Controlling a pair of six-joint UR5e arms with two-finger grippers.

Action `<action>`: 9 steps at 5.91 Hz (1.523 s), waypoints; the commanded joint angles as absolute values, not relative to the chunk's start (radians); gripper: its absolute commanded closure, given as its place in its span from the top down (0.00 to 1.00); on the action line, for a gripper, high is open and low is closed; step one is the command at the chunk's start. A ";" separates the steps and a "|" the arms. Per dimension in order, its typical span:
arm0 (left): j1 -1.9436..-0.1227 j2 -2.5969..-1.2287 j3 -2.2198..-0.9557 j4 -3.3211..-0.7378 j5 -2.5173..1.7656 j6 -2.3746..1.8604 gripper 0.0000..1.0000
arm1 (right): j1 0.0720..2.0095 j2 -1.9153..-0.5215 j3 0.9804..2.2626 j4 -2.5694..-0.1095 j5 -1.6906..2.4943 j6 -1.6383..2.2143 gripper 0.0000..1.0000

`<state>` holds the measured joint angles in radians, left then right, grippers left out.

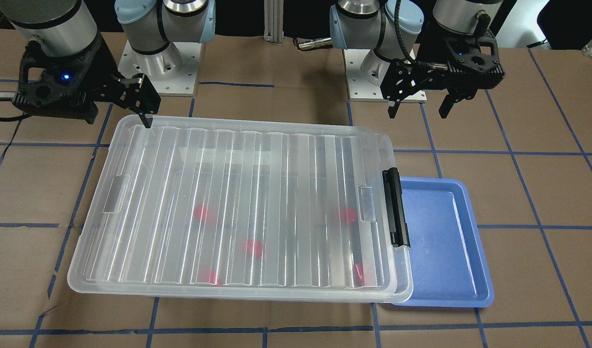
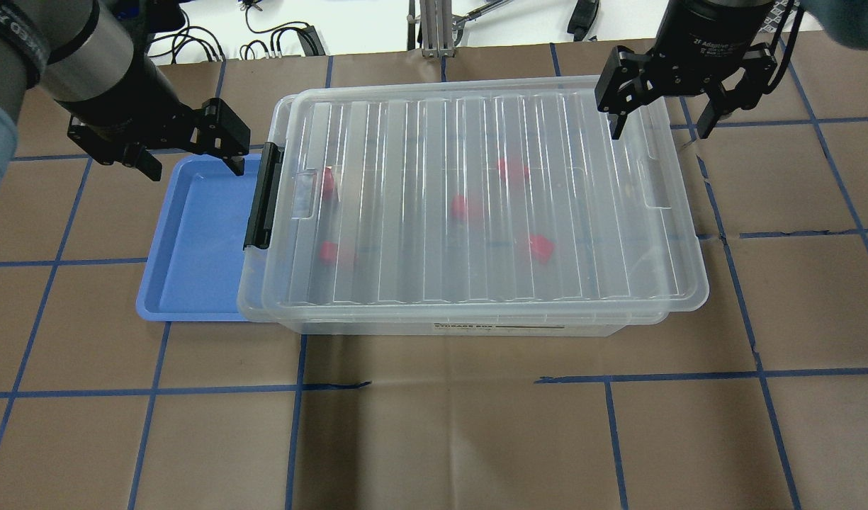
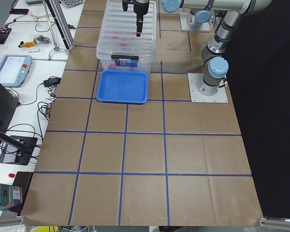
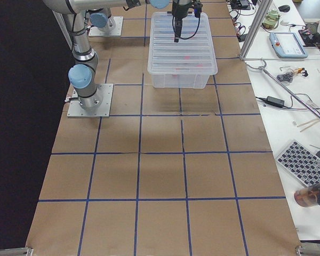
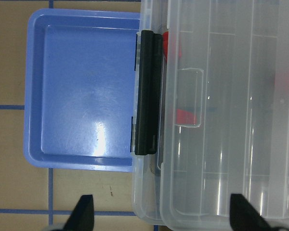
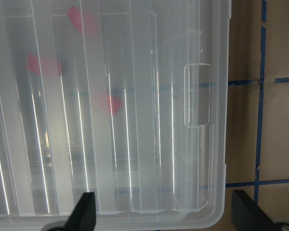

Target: Place red block in blue tray from box

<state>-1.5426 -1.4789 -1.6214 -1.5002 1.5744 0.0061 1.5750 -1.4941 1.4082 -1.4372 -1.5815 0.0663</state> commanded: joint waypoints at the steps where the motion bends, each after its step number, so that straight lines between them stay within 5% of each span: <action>1: -1.543 -1.479 -1.621 -1.502 1.572 0.006 0.98 | 1.568 -1.493 1.408 -1.440 -1.585 0.066 1.00; 6: -1.542 -1.479 -1.620 -1.500 1.571 0.006 0.98 | 1.392 -1.488 1.433 -1.454 -1.585 -0.185 1.00; 9: -1.542 -1.480 -1.621 -1.500 1.568 0.005 0.98 | 1.381 -1.463 1.639 -1.737 -1.592 -0.187 1.00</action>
